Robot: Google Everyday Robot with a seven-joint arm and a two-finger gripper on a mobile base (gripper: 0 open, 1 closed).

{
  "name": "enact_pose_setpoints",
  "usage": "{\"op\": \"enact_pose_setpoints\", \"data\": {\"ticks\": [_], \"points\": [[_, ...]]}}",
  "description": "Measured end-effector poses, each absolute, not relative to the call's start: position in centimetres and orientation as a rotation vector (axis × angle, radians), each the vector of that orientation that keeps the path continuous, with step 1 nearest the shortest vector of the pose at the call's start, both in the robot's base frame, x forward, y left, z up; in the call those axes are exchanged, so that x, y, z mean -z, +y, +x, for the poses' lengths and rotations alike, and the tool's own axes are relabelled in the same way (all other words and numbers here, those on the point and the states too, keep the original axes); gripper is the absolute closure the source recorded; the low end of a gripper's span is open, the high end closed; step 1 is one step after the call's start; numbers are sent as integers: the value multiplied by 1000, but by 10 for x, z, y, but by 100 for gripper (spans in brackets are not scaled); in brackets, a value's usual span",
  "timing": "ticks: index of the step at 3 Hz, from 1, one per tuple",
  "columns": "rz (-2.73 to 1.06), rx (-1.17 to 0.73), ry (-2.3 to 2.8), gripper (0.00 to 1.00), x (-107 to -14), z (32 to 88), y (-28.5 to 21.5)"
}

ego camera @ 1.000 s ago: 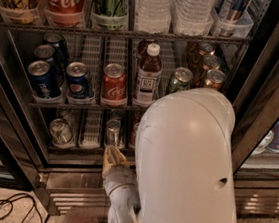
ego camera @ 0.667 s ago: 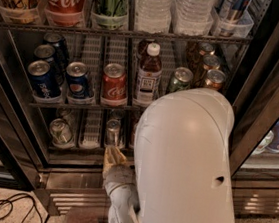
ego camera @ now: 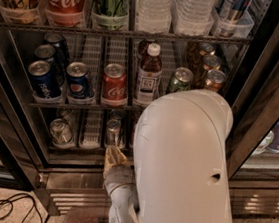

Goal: Pick redbull can from bottom shelf of fridge

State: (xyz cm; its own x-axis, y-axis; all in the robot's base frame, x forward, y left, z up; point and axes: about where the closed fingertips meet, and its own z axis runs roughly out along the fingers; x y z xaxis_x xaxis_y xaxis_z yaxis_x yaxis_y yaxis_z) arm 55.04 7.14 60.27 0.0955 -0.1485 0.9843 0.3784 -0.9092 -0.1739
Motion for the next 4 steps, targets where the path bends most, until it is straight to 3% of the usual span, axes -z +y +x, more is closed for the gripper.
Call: {"op": "enact_pose_setpoints", "data": {"ticks": [1, 2, 3, 4], "points": [[-1996, 1889, -273, 36, -604, 553, 71], [-1987, 1916, -313, 25, -607, 558, 69], [-1969, 1941, -340, 17, -611, 566, 68], [-1950, 1958, -361, 18, -614, 574, 70]]}}
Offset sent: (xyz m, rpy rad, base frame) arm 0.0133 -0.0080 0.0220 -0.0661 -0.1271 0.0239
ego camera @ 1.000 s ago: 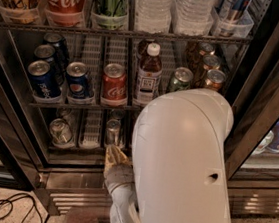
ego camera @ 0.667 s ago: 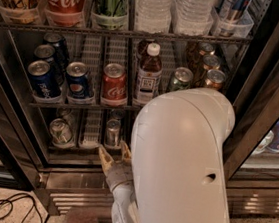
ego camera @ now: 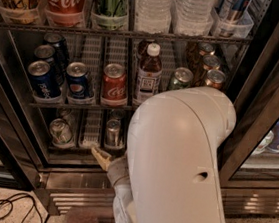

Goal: Pick redbull can from bottom shelf of fridge

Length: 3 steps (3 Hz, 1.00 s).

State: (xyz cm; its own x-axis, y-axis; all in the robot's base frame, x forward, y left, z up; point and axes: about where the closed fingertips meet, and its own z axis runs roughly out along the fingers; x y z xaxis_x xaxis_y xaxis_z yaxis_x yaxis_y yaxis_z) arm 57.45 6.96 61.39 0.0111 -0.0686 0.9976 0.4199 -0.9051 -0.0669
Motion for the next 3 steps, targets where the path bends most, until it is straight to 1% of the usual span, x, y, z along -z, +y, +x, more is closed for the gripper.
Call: {"op": "enact_pose_setpoints", "data": {"ticks": [1, 2, 3], "points": [[-1933, 1964, -380, 27, -617, 583, 73], [-1927, 1964, -390, 40, -618, 588, 74], [-1930, 1965, -390, 38, -617, 593, 72]]}}
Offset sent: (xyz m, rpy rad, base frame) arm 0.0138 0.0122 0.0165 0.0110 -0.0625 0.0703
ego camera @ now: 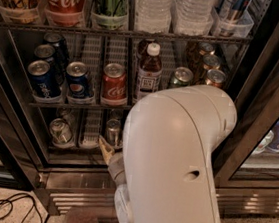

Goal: Pick redbull can from bottom shelf of fridge

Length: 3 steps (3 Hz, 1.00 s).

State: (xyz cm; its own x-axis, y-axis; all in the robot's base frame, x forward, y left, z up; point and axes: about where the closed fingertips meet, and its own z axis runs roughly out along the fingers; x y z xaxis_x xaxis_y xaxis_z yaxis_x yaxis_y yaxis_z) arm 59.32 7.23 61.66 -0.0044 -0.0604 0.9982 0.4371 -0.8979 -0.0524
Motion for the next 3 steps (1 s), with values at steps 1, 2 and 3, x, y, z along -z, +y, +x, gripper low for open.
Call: {"op": "enact_pose_setpoints", "data": {"ticks": [1, 2, 3], "points": [[-1934, 1967, -382, 37, -612, 603, 70], [-1938, 1963, -378, 39, -608, 612, 69], [-1939, 1961, -372, 42, -606, 620, 69]]}}
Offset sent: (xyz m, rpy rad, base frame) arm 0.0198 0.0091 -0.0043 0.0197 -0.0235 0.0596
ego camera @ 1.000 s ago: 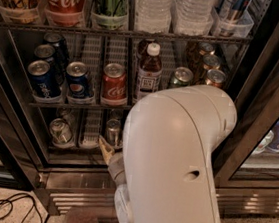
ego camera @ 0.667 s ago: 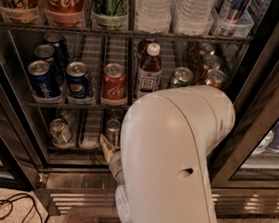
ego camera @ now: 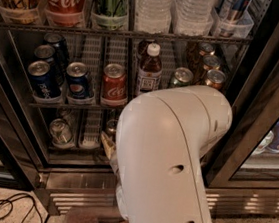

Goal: Pick redbull can from bottom shelf of fridge

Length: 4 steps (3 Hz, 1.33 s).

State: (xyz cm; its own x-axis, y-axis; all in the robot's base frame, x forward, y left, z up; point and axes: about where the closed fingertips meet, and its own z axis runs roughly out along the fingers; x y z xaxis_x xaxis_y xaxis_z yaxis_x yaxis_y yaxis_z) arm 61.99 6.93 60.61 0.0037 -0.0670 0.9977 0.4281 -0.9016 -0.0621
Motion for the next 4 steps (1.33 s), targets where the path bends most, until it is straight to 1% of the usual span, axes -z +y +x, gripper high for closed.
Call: {"op": "enact_pose_setpoints", "data": {"ticks": [1, 2, 3, 4], "points": [[-1934, 1963, -369, 60, -606, 630, 71], [-1936, 1959, -368, 82, -610, 634, 73], [-1927, 1961, -375, 100, -622, 634, 77], [-1914, 1963, -397, 100, -637, 632, 80]]}}
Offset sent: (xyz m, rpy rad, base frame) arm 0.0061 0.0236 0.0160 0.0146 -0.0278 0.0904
